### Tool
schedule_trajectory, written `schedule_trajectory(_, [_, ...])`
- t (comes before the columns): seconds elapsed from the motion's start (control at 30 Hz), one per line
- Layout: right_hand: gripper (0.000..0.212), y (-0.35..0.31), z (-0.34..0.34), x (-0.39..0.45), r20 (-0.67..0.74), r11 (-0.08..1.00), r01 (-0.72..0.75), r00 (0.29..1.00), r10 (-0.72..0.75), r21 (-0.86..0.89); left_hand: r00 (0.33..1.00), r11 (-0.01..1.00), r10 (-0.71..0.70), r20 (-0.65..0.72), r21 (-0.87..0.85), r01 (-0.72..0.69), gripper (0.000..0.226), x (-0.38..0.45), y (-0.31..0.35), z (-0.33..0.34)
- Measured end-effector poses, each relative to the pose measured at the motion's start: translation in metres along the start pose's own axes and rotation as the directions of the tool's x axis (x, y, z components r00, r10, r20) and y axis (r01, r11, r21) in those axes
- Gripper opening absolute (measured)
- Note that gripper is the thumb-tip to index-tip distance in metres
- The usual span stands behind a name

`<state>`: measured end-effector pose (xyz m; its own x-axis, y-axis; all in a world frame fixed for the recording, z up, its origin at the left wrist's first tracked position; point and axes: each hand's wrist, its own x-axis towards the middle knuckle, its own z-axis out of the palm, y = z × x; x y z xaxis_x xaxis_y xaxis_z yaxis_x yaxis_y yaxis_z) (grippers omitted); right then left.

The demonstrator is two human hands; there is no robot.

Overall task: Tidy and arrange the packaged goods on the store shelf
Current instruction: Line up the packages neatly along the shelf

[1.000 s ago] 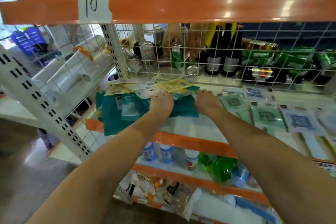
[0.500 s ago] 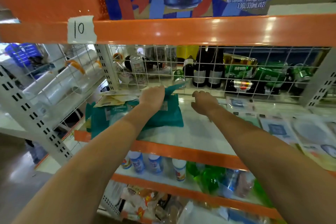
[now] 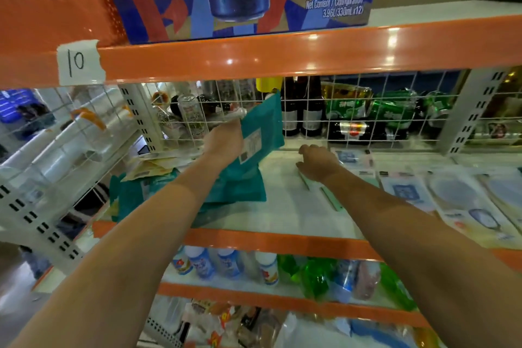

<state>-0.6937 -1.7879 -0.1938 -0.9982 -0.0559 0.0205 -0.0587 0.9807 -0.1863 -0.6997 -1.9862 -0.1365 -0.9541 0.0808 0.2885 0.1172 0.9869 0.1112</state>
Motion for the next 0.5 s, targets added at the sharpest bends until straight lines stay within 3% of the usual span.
schedule_trajectory(0.13, [0.041, 0.006, -0.006, -0.005, -0.021, 0.998, -0.063, 0.998, 0.063, 0.007, 0.997, 0.974, -0.068, 0.024, -0.215, 0.072, 0.024, 0.011, 0.006, -0.001])
schedule_trajectory(0.23, [0.04, 0.01, -0.014, -0.01, -0.028, 0.992, -0.126, 0.992, 0.126, 0.003, 0.978, 0.899, -0.191, 0.084, -0.385, 0.209, 0.028, 0.023, 0.011, 0.001])
schedule_trajectory(0.37, [0.041, 0.018, -0.015, -0.02, -0.021, 0.977, -0.214, 0.977, 0.214, -0.009, 0.931, 0.62, -0.271, 0.246, -0.695, 0.364, 0.034, 0.032, 0.013, 0.028])
schedule_trajectory(0.43, [0.045, 0.024, -0.014, -0.028, -0.024, 0.966, -0.26, 0.965, 0.259, -0.007, 0.896, 0.463, -0.292, 0.333, -0.771, 0.437, 0.034, 0.029, 0.016, 0.043])
schedule_trajectory(0.5, [0.046, 0.03, -0.01, -0.035, -0.02, 0.952, -0.305, 0.952, 0.305, -0.005, 0.89, 0.395, -0.254, 0.379, -0.799, 0.453, 0.032, 0.021, 0.025, 0.051])
